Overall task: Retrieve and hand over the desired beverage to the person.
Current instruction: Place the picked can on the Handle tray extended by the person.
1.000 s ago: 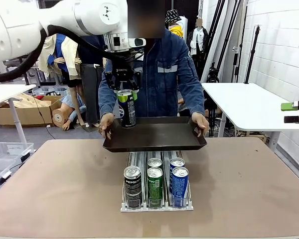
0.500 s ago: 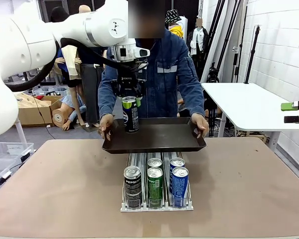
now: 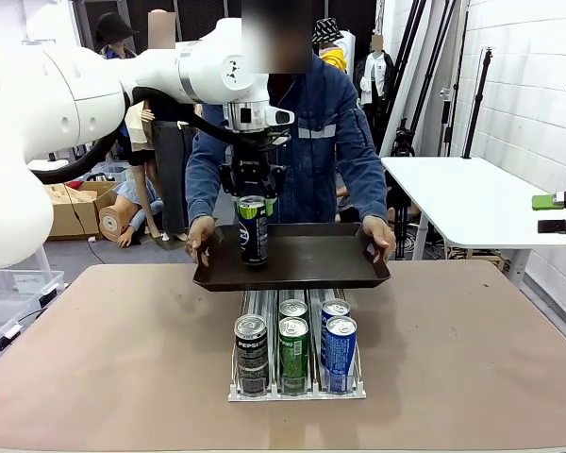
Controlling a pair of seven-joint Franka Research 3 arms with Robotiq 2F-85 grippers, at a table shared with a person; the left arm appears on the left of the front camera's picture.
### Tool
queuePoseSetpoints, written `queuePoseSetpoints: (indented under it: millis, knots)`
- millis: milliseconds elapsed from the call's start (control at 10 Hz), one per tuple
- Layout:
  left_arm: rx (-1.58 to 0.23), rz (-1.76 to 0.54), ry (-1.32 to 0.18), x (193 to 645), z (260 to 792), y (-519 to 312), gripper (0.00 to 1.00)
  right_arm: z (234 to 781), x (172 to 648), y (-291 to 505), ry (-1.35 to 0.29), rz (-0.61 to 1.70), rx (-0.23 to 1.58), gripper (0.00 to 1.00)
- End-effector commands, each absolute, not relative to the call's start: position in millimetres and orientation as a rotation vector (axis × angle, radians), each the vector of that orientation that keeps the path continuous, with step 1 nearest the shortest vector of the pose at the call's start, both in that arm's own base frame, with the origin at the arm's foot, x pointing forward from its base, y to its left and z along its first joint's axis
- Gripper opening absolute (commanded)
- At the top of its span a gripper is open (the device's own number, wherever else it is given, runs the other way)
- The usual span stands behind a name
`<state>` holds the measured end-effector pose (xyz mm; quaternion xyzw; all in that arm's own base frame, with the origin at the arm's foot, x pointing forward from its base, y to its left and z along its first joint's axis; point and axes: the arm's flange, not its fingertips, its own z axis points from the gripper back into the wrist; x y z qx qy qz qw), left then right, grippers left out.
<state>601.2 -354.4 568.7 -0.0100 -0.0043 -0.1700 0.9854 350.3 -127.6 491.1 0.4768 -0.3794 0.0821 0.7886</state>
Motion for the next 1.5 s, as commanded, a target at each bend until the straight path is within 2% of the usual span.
queuePoseSetpoints:
  millis: [0, 700, 800, 1200, 1300, 1400]
  knots:
    - [0.012, -0.327, -0.008, 604, 574, -361, 0.00, 491, 350, -127, -0.820, 0.182, 1.029, 1.00]
    - [0.015, -0.324, 0.007, 603, 561, -359, 0.00, 491, 350, -127, -0.820, 0.182, 1.029, 1.00]
    - [0.014, -0.323, 0.008, 603, 562, -358, 0.14, 491, 350, -127, -0.820, 0.182, 1.029, 1.00]
    - [0.002, -0.334, -0.011, 597, 581, -353, 0.92, 491, 350, -127, -0.820, 0.182, 1.029, 1.00]
    - [0.008, -0.332, -0.026, 595, 587, -352, 1.00, 491, 350, -127, -0.820, 0.182, 1.029, 1.00]
    - [0.011, -0.324, -0.033, 591, 593, -350, 1.00, 491, 350, -127, -0.820, 0.182, 1.029, 1.00]
